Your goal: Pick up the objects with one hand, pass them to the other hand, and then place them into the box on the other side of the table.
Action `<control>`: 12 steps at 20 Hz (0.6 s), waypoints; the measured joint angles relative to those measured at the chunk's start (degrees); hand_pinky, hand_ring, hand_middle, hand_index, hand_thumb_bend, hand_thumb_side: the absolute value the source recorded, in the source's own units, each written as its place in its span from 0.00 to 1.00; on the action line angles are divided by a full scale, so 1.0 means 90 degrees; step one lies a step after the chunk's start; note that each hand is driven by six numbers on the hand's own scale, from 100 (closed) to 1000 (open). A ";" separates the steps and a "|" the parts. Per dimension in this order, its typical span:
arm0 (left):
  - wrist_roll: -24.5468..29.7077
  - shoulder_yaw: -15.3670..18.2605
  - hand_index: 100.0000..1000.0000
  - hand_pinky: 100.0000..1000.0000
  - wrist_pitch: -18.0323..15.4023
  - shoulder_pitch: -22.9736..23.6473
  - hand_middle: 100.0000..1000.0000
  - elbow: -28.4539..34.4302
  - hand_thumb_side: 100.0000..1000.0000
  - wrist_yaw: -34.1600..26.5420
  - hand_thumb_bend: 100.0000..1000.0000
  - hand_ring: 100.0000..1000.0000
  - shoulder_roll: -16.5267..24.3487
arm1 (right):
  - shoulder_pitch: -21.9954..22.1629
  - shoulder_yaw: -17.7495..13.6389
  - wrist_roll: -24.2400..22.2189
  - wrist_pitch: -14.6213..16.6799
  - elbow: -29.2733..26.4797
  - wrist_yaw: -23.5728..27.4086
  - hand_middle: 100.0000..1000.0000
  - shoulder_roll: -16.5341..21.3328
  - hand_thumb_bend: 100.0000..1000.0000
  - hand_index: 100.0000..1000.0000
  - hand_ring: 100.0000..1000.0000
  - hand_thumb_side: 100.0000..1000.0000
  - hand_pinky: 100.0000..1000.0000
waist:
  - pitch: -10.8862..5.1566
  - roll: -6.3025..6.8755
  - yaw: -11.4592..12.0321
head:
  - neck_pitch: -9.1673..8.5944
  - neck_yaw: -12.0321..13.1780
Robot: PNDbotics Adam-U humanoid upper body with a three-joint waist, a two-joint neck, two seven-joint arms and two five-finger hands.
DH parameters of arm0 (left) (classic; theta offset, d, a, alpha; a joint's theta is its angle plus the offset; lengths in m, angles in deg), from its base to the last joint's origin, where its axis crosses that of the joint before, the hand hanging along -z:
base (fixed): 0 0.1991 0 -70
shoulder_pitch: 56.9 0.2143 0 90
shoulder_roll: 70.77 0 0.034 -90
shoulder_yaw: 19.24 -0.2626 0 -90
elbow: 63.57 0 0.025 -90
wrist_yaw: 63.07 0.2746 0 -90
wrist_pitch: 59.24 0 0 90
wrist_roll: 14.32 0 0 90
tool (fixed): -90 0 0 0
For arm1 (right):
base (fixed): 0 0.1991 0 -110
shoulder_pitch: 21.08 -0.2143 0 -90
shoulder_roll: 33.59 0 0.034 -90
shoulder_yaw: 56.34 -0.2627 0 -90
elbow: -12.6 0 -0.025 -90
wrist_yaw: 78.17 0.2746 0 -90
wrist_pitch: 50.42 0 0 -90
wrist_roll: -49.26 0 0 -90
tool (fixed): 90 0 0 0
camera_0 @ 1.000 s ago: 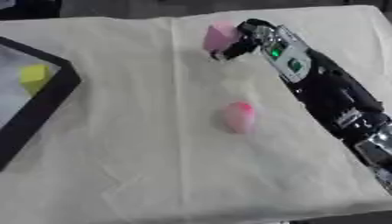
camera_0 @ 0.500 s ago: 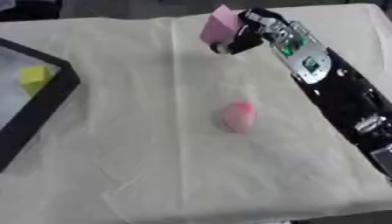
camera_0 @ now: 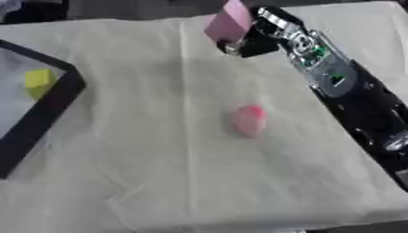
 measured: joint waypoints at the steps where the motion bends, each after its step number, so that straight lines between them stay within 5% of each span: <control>1: 0.0040 -0.0018 0.67 0.72 -0.0019 0.0003 0.57 0.0067 0.40 -0.0005 0.27 0.65 0.0026 | 0.0058 -0.0016 0.0074 0.0072 -0.0082 0.0049 0.52 0.0000 0.17 0.66 0.54 0.21 0.76 | 0.0009 0.0016 -0.0007 | 0.0000 0.0000; 12: 0.0473 -0.0207 0.68 0.71 -0.0154 -0.0016 0.57 0.1014 0.39 -0.0105 0.28 0.64 0.0158 | 0.0454 -0.0050 0.0518 0.0820 -0.0595 0.0162 0.52 -0.0177 0.14 0.66 0.53 0.19 0.76 | 0.0019 0.0122 -0.0068 | 0.0000 -0.0063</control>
